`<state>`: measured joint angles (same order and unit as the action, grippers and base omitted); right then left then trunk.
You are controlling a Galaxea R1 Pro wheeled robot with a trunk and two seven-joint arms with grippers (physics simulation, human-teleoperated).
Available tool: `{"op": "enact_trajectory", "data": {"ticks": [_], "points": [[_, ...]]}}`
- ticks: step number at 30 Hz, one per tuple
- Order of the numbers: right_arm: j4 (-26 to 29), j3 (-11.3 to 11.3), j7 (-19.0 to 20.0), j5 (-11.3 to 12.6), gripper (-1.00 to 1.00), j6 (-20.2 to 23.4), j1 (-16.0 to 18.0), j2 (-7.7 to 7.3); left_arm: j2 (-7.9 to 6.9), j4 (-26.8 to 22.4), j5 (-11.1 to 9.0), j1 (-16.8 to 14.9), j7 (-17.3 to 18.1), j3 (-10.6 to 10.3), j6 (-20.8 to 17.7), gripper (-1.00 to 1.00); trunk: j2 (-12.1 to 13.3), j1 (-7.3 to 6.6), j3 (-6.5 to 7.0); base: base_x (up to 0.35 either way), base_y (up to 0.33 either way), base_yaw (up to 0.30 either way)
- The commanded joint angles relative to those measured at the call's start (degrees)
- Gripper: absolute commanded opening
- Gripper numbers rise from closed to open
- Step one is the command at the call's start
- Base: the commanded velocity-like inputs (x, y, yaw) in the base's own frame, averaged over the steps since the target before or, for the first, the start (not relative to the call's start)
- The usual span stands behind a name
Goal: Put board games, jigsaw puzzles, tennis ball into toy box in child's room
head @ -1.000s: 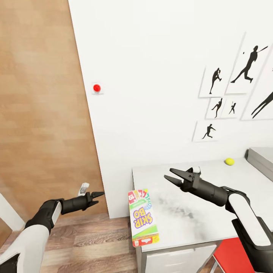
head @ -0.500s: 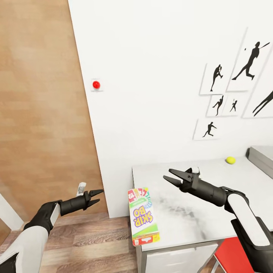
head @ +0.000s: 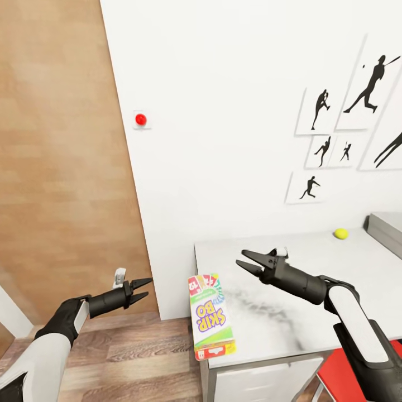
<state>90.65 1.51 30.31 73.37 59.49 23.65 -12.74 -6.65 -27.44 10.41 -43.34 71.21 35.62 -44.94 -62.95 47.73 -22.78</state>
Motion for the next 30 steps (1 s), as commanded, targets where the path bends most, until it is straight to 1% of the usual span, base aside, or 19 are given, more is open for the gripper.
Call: {"op": "enact_trajectory", "data": {"ticks": [1,7,23,27,30], "points": [[0.01,0.05,0.11,-0.79,1.00,0.08,0.06,0.10,0.05,0.15,0.61,-0.08,0.44,0.42,-0.53,1.00,-0.46,0.23,-0.25,0.000,0.000,0.000],[-0.04,-0.03,-0.38,-1.50,1.00,0.13,0.05,0.27,0.11,0.48,0.65,-0.07,0.39,0.38,-0.38,1.00,-2.87,1.55,-1.33,0.000,0.000,0.000],[0.13,-0.27,-0.24,-1.48,1.00,0.51,0.08,0.29,0.33,0.55,0.75,-0.07,0.17,0.25,-0.15,1.00,-9.29,5.06,-4.20,0.000,0.000,0.000],[0.14,-0.05,-0.49,-1.41,1.00,0.22,0.10,0.54,0.44,0.55,0.80,-0.07,0.05,0.18,-0.10,1.00,-10.89,5.94,-4.92,0.000,0.000,0.000],[0.14,-0.12,-0.80,-0.97,1.00,0.07,0.74,1.05,0.63,0.55,0.90,-0.07,-0.05,0.16,-0.09,1.00,-12.09,6.60,-5.46,0.000,0.000,0.000]]}}
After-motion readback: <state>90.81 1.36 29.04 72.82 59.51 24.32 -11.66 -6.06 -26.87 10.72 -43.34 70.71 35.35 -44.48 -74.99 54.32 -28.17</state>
